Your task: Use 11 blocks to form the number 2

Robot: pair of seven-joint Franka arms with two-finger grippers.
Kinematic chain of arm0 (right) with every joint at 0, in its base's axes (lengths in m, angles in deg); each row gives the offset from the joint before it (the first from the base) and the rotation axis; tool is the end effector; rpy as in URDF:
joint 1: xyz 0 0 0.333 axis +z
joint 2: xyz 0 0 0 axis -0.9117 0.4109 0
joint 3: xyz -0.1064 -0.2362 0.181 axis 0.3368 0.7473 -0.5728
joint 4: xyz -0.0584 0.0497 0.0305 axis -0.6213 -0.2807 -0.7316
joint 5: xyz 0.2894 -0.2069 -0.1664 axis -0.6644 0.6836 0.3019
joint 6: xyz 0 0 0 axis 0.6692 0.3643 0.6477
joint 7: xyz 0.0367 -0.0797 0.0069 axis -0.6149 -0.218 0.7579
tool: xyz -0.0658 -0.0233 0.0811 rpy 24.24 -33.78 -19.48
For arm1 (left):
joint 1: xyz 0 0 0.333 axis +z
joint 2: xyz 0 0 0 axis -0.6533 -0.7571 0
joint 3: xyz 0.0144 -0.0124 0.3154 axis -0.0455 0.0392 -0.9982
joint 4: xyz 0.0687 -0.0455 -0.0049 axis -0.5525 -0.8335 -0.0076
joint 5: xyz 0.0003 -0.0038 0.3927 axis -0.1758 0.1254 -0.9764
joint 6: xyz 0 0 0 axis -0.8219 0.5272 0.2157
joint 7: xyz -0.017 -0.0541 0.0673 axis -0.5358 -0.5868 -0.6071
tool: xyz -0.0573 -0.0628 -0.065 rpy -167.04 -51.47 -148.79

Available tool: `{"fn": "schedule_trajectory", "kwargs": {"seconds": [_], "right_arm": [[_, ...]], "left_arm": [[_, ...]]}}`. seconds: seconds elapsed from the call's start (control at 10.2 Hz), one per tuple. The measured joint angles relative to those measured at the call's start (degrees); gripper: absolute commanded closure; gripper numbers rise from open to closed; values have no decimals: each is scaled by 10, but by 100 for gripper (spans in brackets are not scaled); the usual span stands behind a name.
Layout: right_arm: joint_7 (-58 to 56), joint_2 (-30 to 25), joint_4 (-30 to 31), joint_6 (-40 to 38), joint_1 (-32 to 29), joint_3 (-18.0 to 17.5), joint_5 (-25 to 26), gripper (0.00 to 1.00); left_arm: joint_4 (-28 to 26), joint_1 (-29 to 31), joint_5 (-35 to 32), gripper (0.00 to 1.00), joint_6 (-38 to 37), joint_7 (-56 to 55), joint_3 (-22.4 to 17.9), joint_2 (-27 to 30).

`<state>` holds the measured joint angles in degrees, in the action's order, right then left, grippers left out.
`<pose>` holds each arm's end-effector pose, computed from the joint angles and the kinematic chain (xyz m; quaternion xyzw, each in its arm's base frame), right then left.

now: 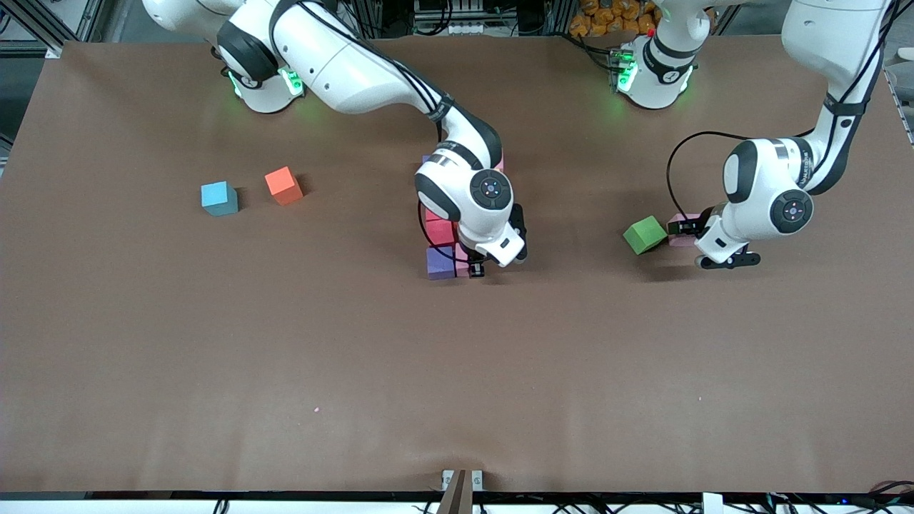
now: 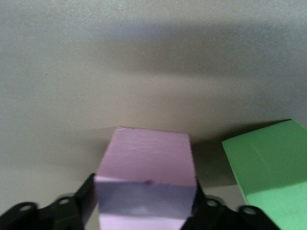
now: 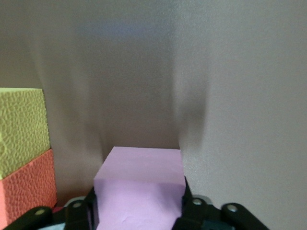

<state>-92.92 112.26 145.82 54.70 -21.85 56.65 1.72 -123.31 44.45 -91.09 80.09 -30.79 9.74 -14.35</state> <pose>0.5159 0.5660 0.2066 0.6870 0.7256 -0.0313 0.0239 0.4886 0.0099 0.1879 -0.9871 -0.0401 0.1551 0.0084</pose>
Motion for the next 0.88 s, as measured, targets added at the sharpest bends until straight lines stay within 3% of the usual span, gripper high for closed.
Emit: {"fn": "schedule_trajectory", "kwargs": {"seconds": [0.1,0.49,0.69,0.88], "right_arm": [[0,1,0,0,1,0,0,0],[0,1,-4,0,1,0,0,0],[0,0,-14,-3,1,0,-1,0],[0,-5,-20,-19,1,-2,-1,0]], "left_arm": [[2,0,0,99,0,0,0,1],[37,0,2,100,-38,-28,1,27],[99,-2,25,100,-130,-104,27,47],[137,-16,43,100,-164,-226,65,50]]}}
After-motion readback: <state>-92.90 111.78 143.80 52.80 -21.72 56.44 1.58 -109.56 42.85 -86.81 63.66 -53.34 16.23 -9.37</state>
